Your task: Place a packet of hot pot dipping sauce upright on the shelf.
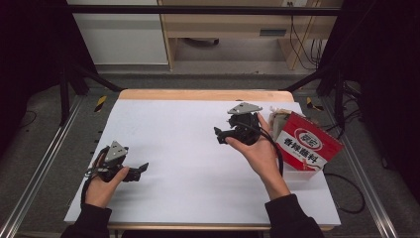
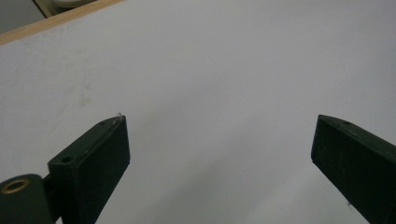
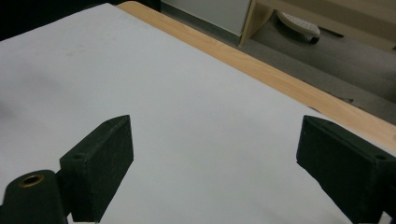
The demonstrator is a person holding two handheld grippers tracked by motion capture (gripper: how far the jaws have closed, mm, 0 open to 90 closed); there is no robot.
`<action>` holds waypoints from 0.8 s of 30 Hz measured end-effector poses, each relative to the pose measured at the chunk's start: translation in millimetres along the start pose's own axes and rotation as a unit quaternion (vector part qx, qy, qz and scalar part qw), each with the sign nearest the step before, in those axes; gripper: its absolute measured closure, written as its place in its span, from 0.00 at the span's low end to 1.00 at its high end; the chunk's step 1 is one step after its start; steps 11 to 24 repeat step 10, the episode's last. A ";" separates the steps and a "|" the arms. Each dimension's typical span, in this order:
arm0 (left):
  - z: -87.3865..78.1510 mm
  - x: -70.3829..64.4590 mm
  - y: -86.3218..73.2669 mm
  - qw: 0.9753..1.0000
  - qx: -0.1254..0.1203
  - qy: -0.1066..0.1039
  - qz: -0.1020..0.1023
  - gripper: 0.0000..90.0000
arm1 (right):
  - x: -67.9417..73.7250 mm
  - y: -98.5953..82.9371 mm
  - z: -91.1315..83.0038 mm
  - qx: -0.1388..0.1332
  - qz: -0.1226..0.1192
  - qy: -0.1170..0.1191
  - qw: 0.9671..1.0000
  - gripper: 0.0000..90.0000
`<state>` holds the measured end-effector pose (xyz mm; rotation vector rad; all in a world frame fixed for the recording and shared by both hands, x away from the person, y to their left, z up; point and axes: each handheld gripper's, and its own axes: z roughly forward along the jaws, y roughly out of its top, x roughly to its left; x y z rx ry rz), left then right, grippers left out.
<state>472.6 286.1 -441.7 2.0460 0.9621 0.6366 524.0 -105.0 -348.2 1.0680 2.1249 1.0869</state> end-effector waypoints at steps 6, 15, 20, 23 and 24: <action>1.6 -0.6 -0.2 1.000 0.005 0.003 0.002 0.05 | 10.3 -28.8 28.7 0.027 0.008 -0.011 1.000 0.13; 2.3 0.6 -0.6 1.000 0.006 0.006 -0.002 0.05 | 16.7 -46.3 43.3 0.039 0.021 -0.011 0.999 0.12; 2.3 0.6 -0.6 1.000 0.006 0.006 -0.002 0.05 | 16.7 -46.3 43.3 0.039 0.021 -0.011 0.999 0.12; 2.3 0.6 -0.6 1.000 0.006 0.006 -0.002 0.05 | 16.7 -46.3 43.3 0.039 0.021 -0.011 0.999 0.12; 2.3 0.6 -0.6 1.000 0.006 0.006 -0.002 0.05 | 16.7 -46.3 43.3 0.039 0.021 -0.011 0.999 0.12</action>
